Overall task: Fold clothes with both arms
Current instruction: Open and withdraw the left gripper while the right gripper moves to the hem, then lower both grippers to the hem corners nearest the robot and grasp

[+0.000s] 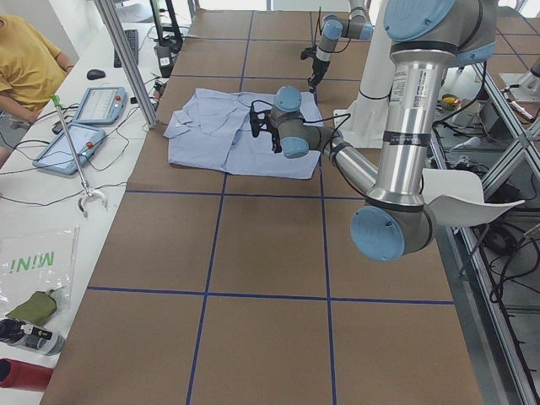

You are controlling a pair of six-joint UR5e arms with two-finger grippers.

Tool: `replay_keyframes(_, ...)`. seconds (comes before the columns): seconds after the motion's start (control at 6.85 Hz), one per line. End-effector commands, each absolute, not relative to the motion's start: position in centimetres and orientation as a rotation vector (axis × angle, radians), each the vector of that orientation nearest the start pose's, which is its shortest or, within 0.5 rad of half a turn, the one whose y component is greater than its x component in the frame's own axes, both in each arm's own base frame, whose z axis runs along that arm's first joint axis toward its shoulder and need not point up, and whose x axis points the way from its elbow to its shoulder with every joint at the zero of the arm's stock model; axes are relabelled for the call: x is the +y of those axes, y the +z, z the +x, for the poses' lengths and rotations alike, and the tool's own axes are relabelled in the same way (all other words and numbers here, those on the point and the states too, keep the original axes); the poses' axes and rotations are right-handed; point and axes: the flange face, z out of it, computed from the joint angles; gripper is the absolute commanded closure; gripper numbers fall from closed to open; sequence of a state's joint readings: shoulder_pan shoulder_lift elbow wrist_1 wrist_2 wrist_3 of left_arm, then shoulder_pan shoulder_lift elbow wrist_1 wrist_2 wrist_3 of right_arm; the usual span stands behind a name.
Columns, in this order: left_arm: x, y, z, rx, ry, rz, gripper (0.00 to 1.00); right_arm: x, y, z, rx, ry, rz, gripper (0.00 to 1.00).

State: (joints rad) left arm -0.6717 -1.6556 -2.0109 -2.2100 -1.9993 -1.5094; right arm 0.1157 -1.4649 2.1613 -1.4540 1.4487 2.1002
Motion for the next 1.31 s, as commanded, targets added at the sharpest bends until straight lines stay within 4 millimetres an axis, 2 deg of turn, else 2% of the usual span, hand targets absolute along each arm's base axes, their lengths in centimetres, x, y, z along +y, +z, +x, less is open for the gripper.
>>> replay_keyframes(0.0, -37.0, 36.2, 35.4, 1.146, -0.275, 0.019, 0.02, -20.1, 32.8, -46.5, -0.831, 0.657, -0.056, 1.0)
replay_keyframes(0.15, -36.4, 38.0, 37.2, 1.112, -0.258, -0.012, 0.07, -20.1, 32.5, -46.5, -0.835, 0.657, -0.057, 1.0)
replay_keyframes(0.44, -35.0, 39.3, 39.2, 1.086, -0.228, -0.05, 0.2, -20.0, 32.5, -46.6, -0.835, 0.656, -0.058, 1.0)
replay_keyframes(0.73, -33.9, 39.3, 40.0, 1.085, -0.235, -0.089, 0.25, -20.0, 32.5, -46.7, -0.835, 0.656, -0.058, 1.0)
replay_keyframes(0.88, -32.3, 40.2, 41.1, 1.066, -0.213, -0.116, 0.26, -19.9, 32.5, -46.8, -0.835, 0.654, -0.058, 1.0)
replay_keyframes(1.02, -31.9, 41.4, 40.5, 1.047, -0.217, -0.123, 0.26, -19.9, 32.4, -46.8, -0.838, 0.654, -0.059, 1.0)
replay_keyframes(1.17, -31.7, 41.6, 40.6, 1.046, -0.213, -0.126, 0.26, -19.9, 32.6, -46.7, -0.834, 0.654, -0.058, 1.0)
